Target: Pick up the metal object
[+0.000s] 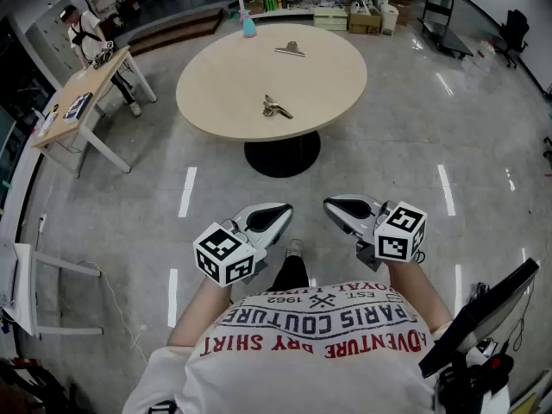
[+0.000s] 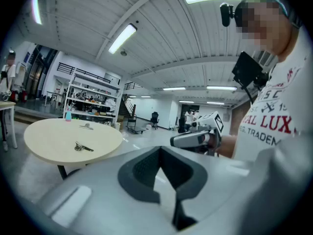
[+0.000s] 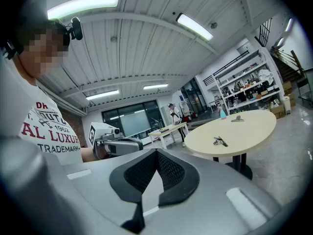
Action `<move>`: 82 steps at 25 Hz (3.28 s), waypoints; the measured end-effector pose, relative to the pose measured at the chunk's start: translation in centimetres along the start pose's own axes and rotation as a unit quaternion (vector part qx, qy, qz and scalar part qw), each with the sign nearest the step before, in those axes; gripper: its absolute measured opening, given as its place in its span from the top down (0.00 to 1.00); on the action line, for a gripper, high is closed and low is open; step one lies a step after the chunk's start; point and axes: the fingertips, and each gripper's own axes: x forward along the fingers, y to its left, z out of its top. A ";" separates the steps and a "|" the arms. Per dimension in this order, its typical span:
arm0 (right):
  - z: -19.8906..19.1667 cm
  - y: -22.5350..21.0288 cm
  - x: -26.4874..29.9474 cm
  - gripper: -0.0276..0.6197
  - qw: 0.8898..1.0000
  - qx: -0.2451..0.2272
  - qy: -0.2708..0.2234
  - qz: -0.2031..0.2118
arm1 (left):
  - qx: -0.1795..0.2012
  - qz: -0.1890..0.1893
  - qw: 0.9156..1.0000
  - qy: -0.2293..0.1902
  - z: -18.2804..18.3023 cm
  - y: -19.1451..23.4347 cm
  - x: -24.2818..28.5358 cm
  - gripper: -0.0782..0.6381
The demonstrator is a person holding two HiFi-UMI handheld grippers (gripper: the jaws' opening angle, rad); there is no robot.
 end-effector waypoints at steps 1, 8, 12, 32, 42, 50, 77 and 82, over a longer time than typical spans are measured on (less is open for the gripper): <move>0.5 -1.8 1.3 0.96 1.000 0.001 0.002 -0.001 | 0.000 -0.001 1.000 0.003 0.2 2.0 1.0 0.89; 5.9 -14.9 11.0 0.96 1.000 0.003 0.017 -0.011 | -0.001 0.016 1.000 0.019 4.3 18.4 7.7 0.89; 9.1 -20.7 15.7 0.96 0.999 -0.027 0.027 -0.025 | 0.002 0.029 0.999 0.015 6.6 25.9 10.1 0.89; 12.1 -36.1 19.1 0.96 0.998 0.036 0.049 -0.013 | -0.035 0.056 0.994 0.083 5.1 39.9 20.9 0.70; 11.6 -41.7 19.1 0.96 0.996 0.048 0.062 -0.032 | 0.049 0.032 0.968 0.245 -6.4 47.9 27.3 0.36; 11.1 -42.5 19.5 0.96 0.994 0.061 0.082 -0.043 | 0.044 0.020 0.961 0.272 -10.2 49.9 28.1 0.42; 16.4 -34.5 20.5 0.96 0.999 -0.008 0.008 -0.043 | 0.022 0.066 0.997 0.010 12.8 39.6 14.6 0.50; 12.9 -31.2 20.5 0.96 0.998 0.012 -0.007 -0.056 | 0.021 0.045 0.998 0.027 10.0 37.3 12.5 0.50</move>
